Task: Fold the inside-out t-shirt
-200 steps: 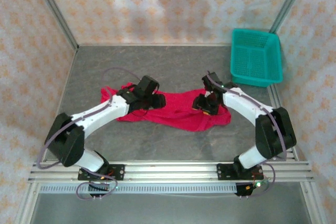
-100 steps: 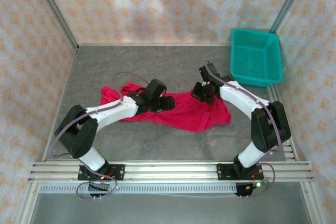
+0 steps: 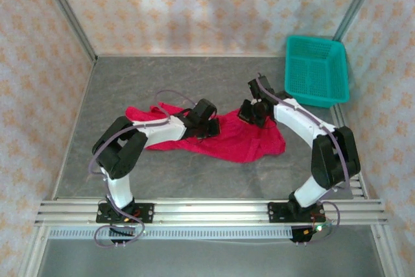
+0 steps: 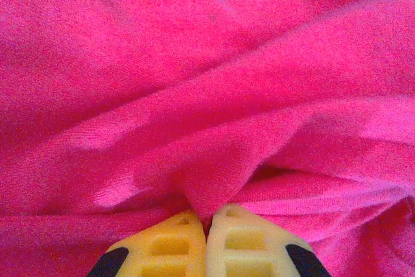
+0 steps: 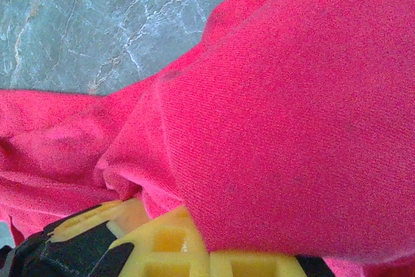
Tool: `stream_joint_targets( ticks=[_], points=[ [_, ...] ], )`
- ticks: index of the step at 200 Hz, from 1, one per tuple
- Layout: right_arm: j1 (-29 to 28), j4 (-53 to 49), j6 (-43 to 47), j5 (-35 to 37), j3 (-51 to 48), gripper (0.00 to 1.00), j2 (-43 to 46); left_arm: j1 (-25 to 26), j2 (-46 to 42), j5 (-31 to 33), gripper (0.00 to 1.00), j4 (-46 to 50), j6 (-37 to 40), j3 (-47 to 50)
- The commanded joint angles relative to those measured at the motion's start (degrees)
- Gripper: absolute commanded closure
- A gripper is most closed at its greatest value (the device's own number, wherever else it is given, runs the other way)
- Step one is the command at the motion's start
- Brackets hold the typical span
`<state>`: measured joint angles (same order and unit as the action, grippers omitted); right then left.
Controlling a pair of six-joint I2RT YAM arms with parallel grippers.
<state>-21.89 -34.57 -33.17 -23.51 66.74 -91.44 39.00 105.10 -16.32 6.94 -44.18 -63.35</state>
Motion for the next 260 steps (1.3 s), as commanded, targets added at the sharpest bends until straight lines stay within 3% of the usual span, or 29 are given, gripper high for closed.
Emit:
stream_joint_targets(
  ticks=[1,29,71,105,147,182,210,228,242,260],
  points=[
    [3.1,-4.4,2.2,0.2,2.7,1.00,0.6,0.0,-3.5,5.3,1.00,7.5,3.9,-2.3],
    [5.2,-7.1,3.7,-0.2,4.8,1.00,2.0,-1.2,-9.2,9.9,1.00,14.1,6.9,-0.2],
    [5.6,-7.5,2.9,-1.5,8.5,1.00,0.5,-1.2,-11.4,8.0,1.00,13.8,7.3,1.9],
    [6.7,0.0,-4.3,-9.3,11.3,1.00,-5.4,1.2,-10.9,6.5,1.00,9.0,7.6,3.8],
    [7.4,2.7,-8.8,-10.8,14.9,1.00,-14.8,3.4,-9.9,7.2,1.00,7.6,8.6,4.4],
    [7.4,-1.0,-5.0,-5.5,13.2,0.69,-11.0,3.3,-11.0,7.9,1.00,7.9,7.9,4.1],
    [6.6,-4.8,-0.3,0.7,8.7,0.60,-2.3,2.9,-9.8,5.9,1.00,7.0,7.0,3.0],
    [4.8,-4.3,0.8,2.1,3.2,0.63,3.4,2.7,-8.8,4.8,1.00,5.9,6.4,3.4],
    [2.5,-2.3,0.6,1.5,-0.9,0.74,6.5,2.5,-8.1,4.3,1.00,5.2,5.8,3.7],
    [-0.7,0.7,-0.7,0.3,-4.1,0.96,7.3,2.3,-7.7,3.9,1.00,4.0,5.1,4.5]
  ],
)
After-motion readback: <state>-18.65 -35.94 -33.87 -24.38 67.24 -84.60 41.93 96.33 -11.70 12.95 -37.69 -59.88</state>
